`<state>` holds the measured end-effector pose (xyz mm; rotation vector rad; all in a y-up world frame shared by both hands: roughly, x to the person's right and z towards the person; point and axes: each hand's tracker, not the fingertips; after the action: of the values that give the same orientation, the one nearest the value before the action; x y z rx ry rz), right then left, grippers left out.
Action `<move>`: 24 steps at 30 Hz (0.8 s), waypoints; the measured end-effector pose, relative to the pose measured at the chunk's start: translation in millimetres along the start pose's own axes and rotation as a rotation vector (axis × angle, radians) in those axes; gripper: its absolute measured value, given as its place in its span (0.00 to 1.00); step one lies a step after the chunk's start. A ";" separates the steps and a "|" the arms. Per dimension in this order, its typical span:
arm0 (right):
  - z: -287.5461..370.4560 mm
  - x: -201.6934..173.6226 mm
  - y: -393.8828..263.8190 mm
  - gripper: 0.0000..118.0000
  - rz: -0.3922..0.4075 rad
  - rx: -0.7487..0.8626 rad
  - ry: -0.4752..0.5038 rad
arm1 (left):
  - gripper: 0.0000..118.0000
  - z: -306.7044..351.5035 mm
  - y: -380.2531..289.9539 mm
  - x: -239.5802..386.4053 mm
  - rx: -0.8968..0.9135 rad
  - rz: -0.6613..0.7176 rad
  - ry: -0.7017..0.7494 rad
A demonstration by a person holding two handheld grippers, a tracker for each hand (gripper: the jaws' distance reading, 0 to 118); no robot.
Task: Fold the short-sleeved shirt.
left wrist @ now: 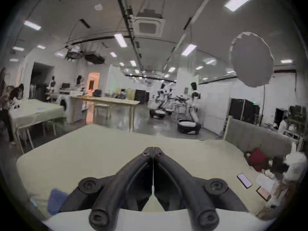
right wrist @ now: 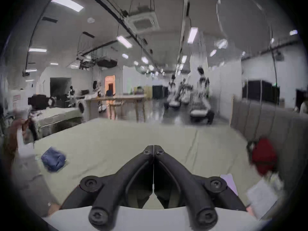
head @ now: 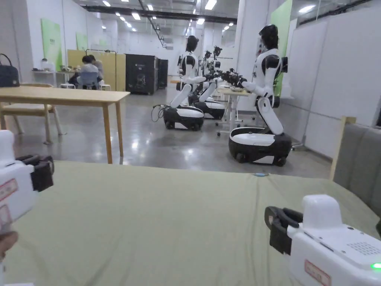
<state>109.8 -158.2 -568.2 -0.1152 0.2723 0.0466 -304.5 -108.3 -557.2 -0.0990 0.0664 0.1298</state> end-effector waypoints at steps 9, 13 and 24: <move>-131.7 41.9 51.4 0.01 0.034 0.050 -0.130 | 0.00 -128.4 -28.4 148.7 0.090 -0.159 -0.024; -137.4 48.3 40.0 0.01 0.024 0.035 -0.162 | 0.00 -144.5 -30.2 147.3 0.053 -0.057 0.025; -135.4 43.2 38.5 0.01 0.003 0.056 -0.134 | 0.00 -144.6 -24.3 147.3 0.047 -0.126 0.057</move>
<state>113.1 -134.8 -713.6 -0.0552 0.1398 0.0499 -164.1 -128.5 -709.1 -0.0598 0.1196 -0.0002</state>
